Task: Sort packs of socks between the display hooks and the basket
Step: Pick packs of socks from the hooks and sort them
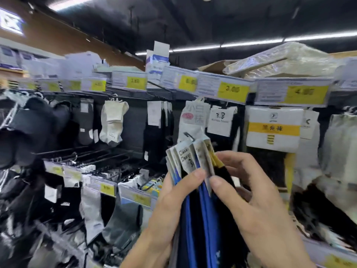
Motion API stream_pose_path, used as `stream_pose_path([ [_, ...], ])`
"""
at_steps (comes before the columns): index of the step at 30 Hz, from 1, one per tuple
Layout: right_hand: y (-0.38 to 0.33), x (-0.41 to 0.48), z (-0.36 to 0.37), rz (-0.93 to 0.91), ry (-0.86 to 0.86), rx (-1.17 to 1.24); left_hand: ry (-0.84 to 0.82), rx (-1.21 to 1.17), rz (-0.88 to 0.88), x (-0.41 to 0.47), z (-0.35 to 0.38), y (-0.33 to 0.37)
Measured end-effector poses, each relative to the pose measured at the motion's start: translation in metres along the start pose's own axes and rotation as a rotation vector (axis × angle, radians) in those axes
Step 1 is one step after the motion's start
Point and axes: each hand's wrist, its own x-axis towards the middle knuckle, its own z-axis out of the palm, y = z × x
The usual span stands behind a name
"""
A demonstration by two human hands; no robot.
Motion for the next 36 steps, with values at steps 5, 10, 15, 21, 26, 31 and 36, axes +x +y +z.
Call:
stream_pose_path([
  [5,-0.007,0.020,0.090,-0.108,0.125,-0.054,-0.013,0.196,0.096,0.004,-0.124,0.037],
  [10,-0.018,0.045,0.187,-0.171,0.166,-0.238,-0.057,0.286,0.008,0.037,-0.210,0.086],
  [15,-0.030,0.055,0.262,-0.168,0.090,-0.416,-0.224,-0.084,0.043,0.043,-0.259,0.102],
  [21,-0.027,0.071,0.296,0.008,-0.031,-0.318,-0.166,-0.017,0.089,0.052,-0.296,0.122],
  [26,-0.021,0.089,0.305,-0.115,-0.001,-0.098,-0.145,-0.017,0.123,0.059,-0.312,0.138],
  [31,-0.017,0.100,0.302,-0.043,-0.023,0.235,-0.134,-0.043,0.157,0.071,-0.315,0.144],
  [36,-0.013,0.107,0.299,-0.072,0.157,0.008,-0.121,-0.082,0.088,0.079,-0.312,0.142],
])
